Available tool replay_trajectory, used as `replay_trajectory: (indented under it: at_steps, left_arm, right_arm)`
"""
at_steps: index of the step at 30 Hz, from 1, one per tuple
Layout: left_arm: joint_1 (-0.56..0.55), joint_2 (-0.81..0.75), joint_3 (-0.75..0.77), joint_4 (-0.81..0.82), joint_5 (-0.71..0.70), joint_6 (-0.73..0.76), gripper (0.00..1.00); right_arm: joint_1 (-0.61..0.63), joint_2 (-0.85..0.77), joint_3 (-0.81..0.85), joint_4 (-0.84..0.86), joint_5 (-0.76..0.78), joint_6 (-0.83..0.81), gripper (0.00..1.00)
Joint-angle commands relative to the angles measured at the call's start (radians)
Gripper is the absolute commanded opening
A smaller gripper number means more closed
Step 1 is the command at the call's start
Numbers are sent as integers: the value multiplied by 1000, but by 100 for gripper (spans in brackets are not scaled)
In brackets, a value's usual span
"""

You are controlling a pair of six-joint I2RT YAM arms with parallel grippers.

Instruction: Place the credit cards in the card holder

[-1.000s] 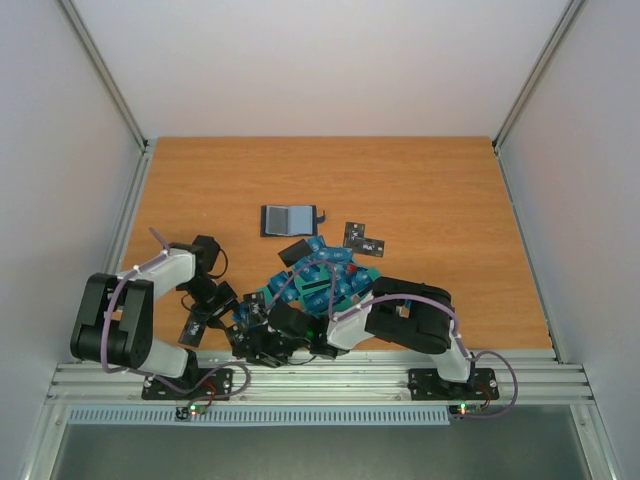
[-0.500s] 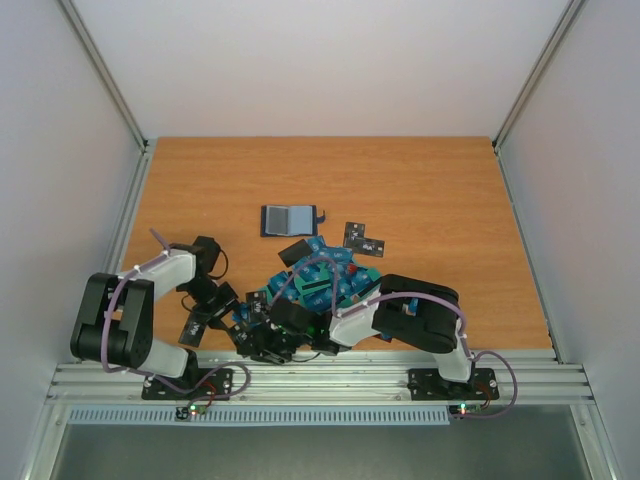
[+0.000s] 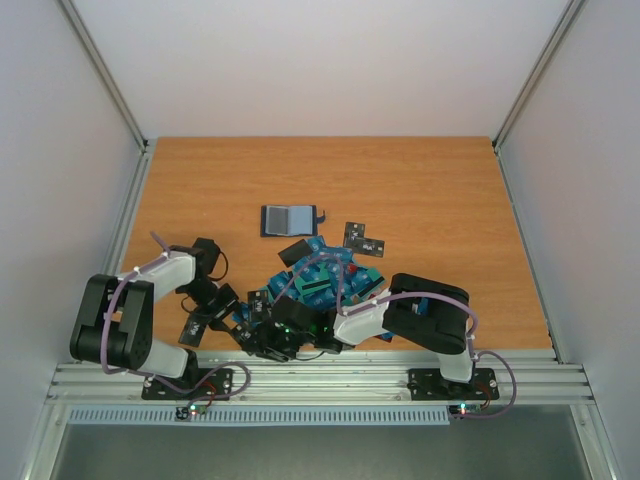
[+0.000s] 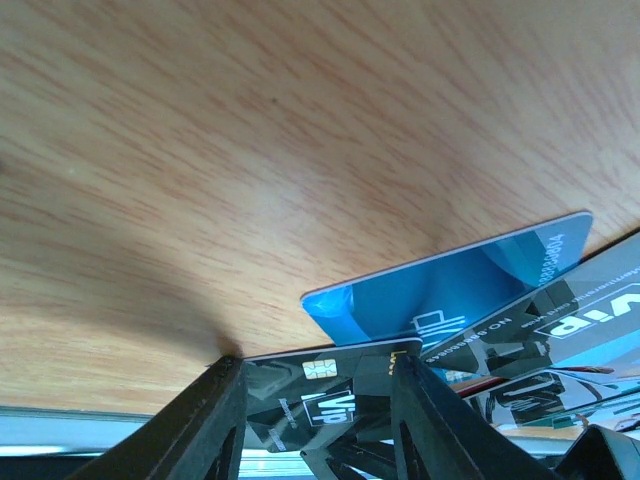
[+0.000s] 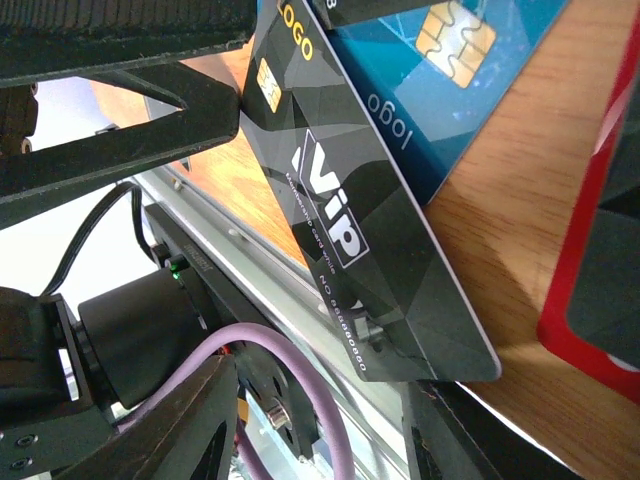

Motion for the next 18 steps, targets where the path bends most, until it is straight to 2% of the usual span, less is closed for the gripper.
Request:
replay_trajectory:
  at_steps: [1,8,18]
  left_arm:
    - [-26,35,-78,93,36,12,42]
    - [-26,37,-76,93,47,15,42]
    - [-26,48,-64,101,55,20,42]
  right_arm:
    - [-59,9,-3,-62,194,-42,46]
    - [-59,-20,-1,-85,200,-56,41]
    - [-59,-45,18,-143,207,-70,40]
